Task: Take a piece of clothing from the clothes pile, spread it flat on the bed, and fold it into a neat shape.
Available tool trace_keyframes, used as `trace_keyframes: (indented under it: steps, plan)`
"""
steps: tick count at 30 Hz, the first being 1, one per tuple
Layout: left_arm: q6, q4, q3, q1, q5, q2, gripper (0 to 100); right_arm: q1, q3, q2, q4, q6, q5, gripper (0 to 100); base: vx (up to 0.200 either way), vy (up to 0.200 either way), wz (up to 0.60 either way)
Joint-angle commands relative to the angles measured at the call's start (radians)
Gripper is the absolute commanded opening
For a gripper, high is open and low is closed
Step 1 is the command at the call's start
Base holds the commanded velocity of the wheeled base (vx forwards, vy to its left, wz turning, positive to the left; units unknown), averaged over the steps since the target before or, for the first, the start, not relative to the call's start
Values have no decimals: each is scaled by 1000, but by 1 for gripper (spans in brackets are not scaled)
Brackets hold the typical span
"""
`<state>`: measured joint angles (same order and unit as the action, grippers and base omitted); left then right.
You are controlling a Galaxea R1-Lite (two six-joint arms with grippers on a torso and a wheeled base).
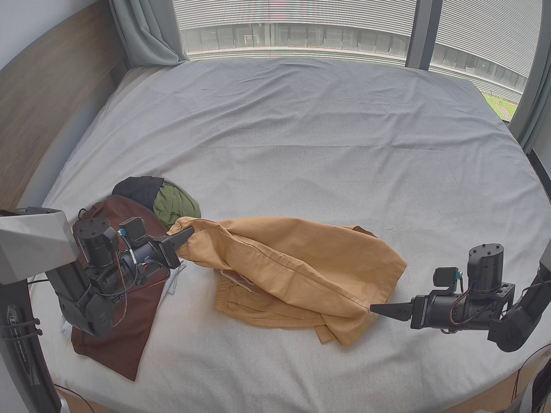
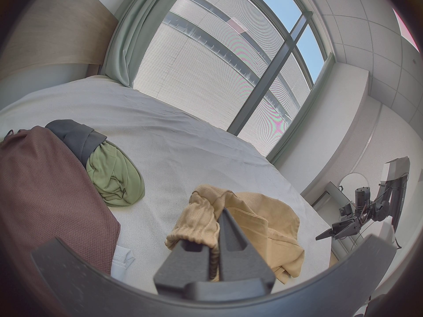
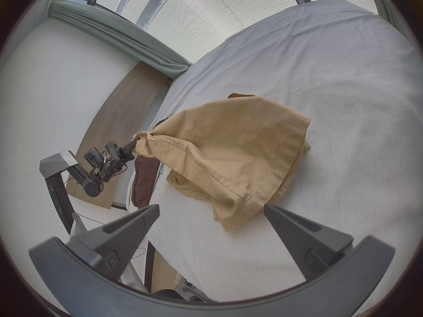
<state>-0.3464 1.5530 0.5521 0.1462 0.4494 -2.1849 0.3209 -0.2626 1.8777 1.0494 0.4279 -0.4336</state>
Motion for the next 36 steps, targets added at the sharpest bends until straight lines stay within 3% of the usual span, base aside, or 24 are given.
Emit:
trace_keyframes:
  steps: [1,11,19,25,36]
  plan:
    - [0,1,0,0,0,2,0,7,5,51,4,0,0,100,0,0,0]
    - [0,1,2,0,-1,2,0,12,6,230,169,19,1,100,0,0,0]
    - [0,1,2,-2,-1,2,0,46,14,340,330,89,10,100,0,0,0]
    - [0,1,8,-2,-1,2,0,47,14,385,379,89,58,100,0,0,0]
    - [0,1,6,0,-1,1,0,78,16,426,475,107,59,100,0,0,0]
